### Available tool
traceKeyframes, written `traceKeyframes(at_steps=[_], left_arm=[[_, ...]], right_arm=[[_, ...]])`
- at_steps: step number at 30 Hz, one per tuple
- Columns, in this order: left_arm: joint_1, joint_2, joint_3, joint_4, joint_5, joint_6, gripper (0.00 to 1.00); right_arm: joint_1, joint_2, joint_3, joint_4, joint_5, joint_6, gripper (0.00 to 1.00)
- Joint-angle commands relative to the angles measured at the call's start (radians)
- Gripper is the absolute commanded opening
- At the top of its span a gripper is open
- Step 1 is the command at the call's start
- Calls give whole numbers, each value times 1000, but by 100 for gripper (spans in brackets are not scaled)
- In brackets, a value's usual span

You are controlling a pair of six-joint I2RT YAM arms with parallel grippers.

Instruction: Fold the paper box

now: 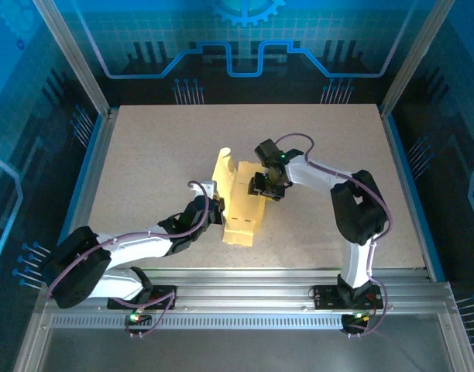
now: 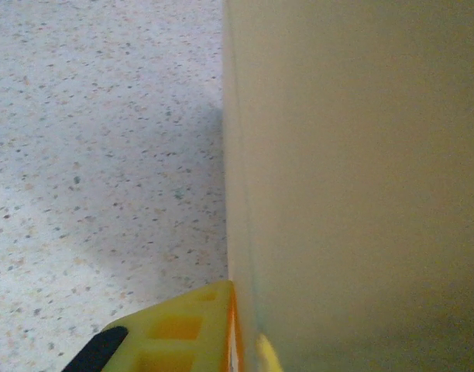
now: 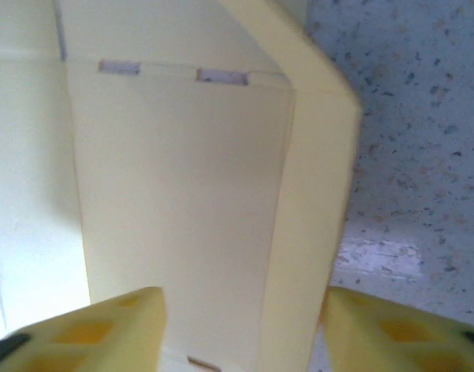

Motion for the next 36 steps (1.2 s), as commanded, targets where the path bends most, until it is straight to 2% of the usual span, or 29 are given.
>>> traceKeyframes(at_steps=[1, 3, 6, 9, 12, 16, 17, 21, 27, 31, 36], left_arm=[[-10, 18, 21, -51, -65, -8, 14], [-11, 16, 15, -53, -72, -6, 13], [-9, 7, 11, -61, -77, 13, 13], [-11, -2, 13, -66, -83, 45, 13], [-10, -6, 13, -69, -83, 67, 13], [-11, -2, 18, -69, -71, 98, 13], [-11, -1, 18, -69, -69, 105, 13], [-11, -4, 15, -64, -52, 114, 13], [-11, -6, 28, -80, -34, 119, 13], [-11, -7, 28, -82, -23, 123, 13], [-11, 5, 37, -78, -13, 129, 12]], right_arm=[[-45, -94, -52, 35, -7, -44, 65], [-78, -138, -102, 61, -20, -56, 68], [-154, -219, -209, 135, -77, -63, 67], [-239, -278, -320, 195, -133, -57, 59], [-292, -278, -391, 246, -191, -85, 42], [-287, -226, -412, 328, -259, -119, 14], [-282, -212, -407, 345, -277, -124, 11], [-243, -150, -356, 372, -306, -149, 6], [-183, -54, -273, 379, -315, -164, 2], [-147, -22, -231, 368, -303, -176, 1], [-119, 10, -196, 334, -256, -202, 5]])
